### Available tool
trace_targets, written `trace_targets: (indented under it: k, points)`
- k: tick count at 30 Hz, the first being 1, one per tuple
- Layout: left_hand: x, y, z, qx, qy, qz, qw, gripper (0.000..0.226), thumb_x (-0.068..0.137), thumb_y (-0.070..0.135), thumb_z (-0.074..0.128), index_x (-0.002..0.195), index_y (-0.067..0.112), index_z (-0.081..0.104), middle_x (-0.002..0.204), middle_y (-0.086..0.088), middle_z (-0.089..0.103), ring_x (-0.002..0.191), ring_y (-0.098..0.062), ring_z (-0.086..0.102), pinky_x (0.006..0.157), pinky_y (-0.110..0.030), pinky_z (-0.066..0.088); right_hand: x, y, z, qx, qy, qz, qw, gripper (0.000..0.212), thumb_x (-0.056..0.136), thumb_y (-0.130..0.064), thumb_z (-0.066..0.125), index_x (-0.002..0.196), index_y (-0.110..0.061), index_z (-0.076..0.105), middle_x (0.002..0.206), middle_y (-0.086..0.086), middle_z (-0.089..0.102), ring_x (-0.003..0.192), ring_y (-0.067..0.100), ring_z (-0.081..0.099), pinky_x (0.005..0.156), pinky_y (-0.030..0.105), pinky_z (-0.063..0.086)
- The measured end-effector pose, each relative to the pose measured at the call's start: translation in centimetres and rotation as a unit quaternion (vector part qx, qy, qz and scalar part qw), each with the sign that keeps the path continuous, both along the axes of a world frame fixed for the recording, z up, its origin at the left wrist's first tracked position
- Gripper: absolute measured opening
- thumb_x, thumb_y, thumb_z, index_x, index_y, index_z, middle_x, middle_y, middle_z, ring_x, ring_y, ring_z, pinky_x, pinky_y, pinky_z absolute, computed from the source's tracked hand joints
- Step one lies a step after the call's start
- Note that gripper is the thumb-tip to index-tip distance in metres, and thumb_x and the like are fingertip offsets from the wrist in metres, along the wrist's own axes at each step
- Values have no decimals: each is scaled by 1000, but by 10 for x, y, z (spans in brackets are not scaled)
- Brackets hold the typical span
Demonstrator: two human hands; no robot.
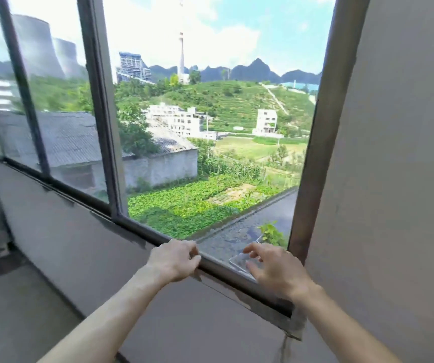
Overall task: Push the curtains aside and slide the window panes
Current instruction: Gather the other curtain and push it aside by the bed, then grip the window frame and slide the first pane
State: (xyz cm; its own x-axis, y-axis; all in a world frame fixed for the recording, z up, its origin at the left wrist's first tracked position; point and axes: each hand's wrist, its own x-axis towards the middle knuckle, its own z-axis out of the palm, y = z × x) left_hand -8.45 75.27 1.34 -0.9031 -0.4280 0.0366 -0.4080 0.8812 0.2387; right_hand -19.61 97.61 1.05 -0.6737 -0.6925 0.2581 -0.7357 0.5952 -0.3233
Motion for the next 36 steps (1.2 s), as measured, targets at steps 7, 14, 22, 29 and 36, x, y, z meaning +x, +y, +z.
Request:
trace_targets:
  k: [7, 14, 22, 29, 36]
  points:
    - [45, -117, 14, -24, 20, 134, 990, 27, 91, 49, 42, 108, 44, 61, 113, 19, 66, 106, -13, 62, 82, -32, 50, -4, -139, 9, -18, 27, 111, 993, 33, 91, -49, 47, 122, -40, 54, 123, -12, 60, 116, 15, 53, 88, 37, 50]
    - [55, -254, 50, -33, 69, 193, 978, 27, 93, 49, 46, 115, 44, 60, 109, 21, 65, 107, -12, 61, 83, -30, 50, -10, -294, 31, -23, 69, 177, 981, 36, 94, -48, 48, 128, -37, 53, 126, -4, 58, 119, 21, 49, 87, 39, 48]
    - [66, -408, 89, -59, 99, 225, 968, 25, 94, 47, 46, 115, 44, 60, 109, 18, 66, 101, -13, 62, 74, -30, 46, -7, -462, 80, -49, 105, 208, 971, 30, 96, -45, 49, 124, -37, 55, 124, -5, 58, 114, 20, 52, 74, 30, 46]
    - [46, -511, 92, -77, 111, 234, 963, 24, 94, 45, 46, 111, 42, 62, 109, 15, 67, 100, -14, 62, 77, -31, 49, -22, -580, 94, -86, 73, 234, 966, 34, 95, -44, 53, 128, -34, 56, 130, -6, 55, 108, 15, 57, 79, 30, 49]
    - [9, -637, 82, -94, 102, 210, 968, 24, 96, 45, 45, 113, 42, 61, 104, 17, 67, 98, -13, 62, 78, -32, 49, -44, -733, 70, -99, 42, 253, 961, 34, 93, -44, 54, 126, -36, 56, 133, -7, 55, 115, 15, 55, 90, 38, 50]
